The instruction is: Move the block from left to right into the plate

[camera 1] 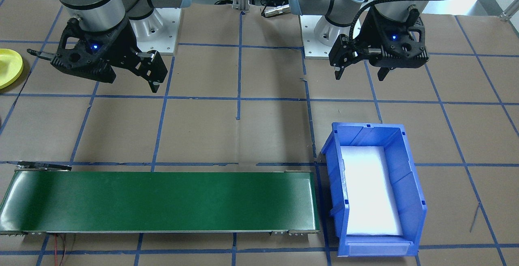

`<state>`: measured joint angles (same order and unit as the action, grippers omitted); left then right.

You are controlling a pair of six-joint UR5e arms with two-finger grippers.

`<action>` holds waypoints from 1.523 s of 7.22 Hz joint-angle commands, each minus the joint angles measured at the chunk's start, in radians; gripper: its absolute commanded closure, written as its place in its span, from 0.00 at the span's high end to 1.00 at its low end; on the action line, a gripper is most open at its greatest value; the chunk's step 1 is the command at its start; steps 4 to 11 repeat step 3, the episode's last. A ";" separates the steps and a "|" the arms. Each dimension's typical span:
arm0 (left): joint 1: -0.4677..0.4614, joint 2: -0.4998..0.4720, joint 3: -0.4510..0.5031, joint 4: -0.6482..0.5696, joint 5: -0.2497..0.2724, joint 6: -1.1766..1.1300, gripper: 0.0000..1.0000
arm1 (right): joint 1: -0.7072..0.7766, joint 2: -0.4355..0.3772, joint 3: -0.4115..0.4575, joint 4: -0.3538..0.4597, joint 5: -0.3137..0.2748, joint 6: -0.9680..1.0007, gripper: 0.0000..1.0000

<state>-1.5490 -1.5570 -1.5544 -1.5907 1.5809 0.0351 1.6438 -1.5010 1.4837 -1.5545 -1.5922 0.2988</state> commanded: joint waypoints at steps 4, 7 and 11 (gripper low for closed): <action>0.001 0.000 -0.001 -0.002 -0.001 -0.001 1.00 | -0.049 -0.016 -0.005 0.001 0.014 -0.006 1.00; 0.001 0.000 -0.001 -0.002 -0.001 -0.001 1.00 | -0.049 -0.016 -0.005 0.001 0.014 -0.006 1.00; 0.001 0.000 -0.001 -0.002 -0.001 -0.001 1.00 | -0.049 -0.016 -0.005 0.001 0.014 -0.006 1.00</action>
